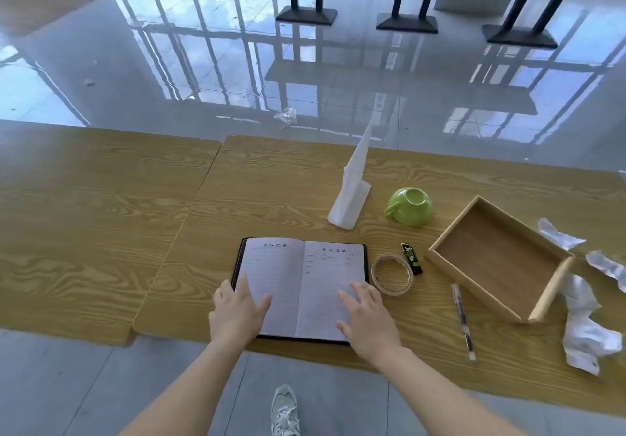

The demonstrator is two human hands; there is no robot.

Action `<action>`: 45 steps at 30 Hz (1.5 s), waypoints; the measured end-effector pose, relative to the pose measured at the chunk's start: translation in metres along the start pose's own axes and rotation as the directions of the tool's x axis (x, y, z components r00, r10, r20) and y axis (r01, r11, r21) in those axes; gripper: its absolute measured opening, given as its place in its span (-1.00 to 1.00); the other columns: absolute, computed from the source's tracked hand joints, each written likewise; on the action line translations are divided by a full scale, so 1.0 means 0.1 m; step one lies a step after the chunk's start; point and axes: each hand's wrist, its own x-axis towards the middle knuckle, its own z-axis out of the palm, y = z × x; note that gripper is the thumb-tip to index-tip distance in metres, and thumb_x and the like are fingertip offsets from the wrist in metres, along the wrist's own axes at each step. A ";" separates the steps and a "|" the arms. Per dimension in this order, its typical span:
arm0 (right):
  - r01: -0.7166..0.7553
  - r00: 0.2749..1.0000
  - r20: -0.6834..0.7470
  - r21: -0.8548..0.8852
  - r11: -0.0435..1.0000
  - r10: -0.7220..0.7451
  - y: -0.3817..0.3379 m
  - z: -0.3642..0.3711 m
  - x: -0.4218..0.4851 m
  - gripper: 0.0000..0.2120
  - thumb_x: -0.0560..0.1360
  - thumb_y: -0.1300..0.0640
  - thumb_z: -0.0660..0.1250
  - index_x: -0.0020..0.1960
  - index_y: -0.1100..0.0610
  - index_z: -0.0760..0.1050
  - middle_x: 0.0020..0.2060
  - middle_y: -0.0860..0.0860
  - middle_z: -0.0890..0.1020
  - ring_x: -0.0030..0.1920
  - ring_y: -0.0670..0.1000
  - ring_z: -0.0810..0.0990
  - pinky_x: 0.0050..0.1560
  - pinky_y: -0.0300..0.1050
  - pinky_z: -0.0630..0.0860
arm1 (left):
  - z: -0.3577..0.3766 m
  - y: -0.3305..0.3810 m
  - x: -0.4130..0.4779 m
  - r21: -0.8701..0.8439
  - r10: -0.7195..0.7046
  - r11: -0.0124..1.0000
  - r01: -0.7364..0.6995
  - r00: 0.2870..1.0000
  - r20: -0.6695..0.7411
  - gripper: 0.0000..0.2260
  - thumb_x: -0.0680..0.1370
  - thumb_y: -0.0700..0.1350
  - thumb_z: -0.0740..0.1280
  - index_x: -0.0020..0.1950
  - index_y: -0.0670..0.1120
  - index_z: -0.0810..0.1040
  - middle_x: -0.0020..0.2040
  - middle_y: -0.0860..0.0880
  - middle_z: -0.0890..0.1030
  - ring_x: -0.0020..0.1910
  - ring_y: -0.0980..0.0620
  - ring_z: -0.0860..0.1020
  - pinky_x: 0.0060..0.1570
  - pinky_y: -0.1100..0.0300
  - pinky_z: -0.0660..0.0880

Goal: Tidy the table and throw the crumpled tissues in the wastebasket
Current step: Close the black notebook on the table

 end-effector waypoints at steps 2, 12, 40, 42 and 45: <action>-0.023 1.000 0.015 0.016 1.000 0.022 0.03 0.02 0.01 -0.40 0.58 -0.07 0.27 0.55 0.00 0.17 0.57 0.04 0.09 0.55 0.10 -0.03 0.53 -0.04 0.11 | 0.00 0.00 0.03 -0.015 -0.053 0.998 0.053 0.999 -0.007 -0.26 0.52 0.33 0.19 0.56 0.01 0.02 0.51 -0.19 0.19 0.48 -0.18 0.17 0.27 -0.17 0.36; -0.041 0.997 -0.066 0.129 0.991 0.050 0.07 0.14 0.00 -0.41 0.52 -0.01 0.38 0.50 0.05 0.31 0.55 0.01 0.15 0.53 0.05 0.01 0.51 -0.07 0.13 | -0.09 -0.04 0.19 -0.009 -0.175 0.984 0.175 0.984 -0.009 -0.14 0.37 0.34 0.41 0.47 -0.09 0.16 0.34 -0.17 0.37 0.32 -0.19 0.34 0.15 -0.14 0.40; -0.221 0.964 -0.007 0.539 0.813 0.266 0.53 -0.23 -0.31 -0.63 0.58 0.13 0.34 0.38 0.07 0.48 0.10 -0.09 0.64 0.10 -0.10 0.57 0.18 -0.18 0.53 | -0.17 0.90 -0.62 -0.287 0.378 0.845 -0.450 0.884 -0.274 -0.49 0.49 -0.16 0.35 0.43 0.10 0.41 0.06 0.18 0.63 -0.04 0.13 0.61 -0.07 0.17 0.50; -0.260 0.957 0.053 0.591 0.764 0.284 0.48 -0.21 -0.24 -0.63 0.60 0.16 0.30 0.40 0.07 0.46 0.19 -0.06 0.63 0.18 -0.07 0.56 0.26 -0.13 0.50 | -0.05 1.01 -0.67 -0.267 0.414 0.839 -0.474 0.875 -0.252 -0.52 0.49 -0.13 0.36 0.42 0.04 0.44 0.13 0.10 0.63 0.02 0.10 0.60 -0.02 0.18 0.51; -0.310 0.937 0.104 0.690 0.655 0.334 0.46 -0.20 -0.17 -0.65 0.61 0.21 0.22 0.38 0.11 0.48 0.21 -0.01 0.63 0.20 -0.01 0.58 0.29 0.01 0.52 | 0.14 1.15 -0.72 -0.222 0.424 0.855 -0.469 0.878 -0.222 -0.53 0.52 -0.06 0.35 0.44 -0.01 0.43 0.17 0.05 0.59 0.11 0.06 0.55 -0.01 0.16 0.49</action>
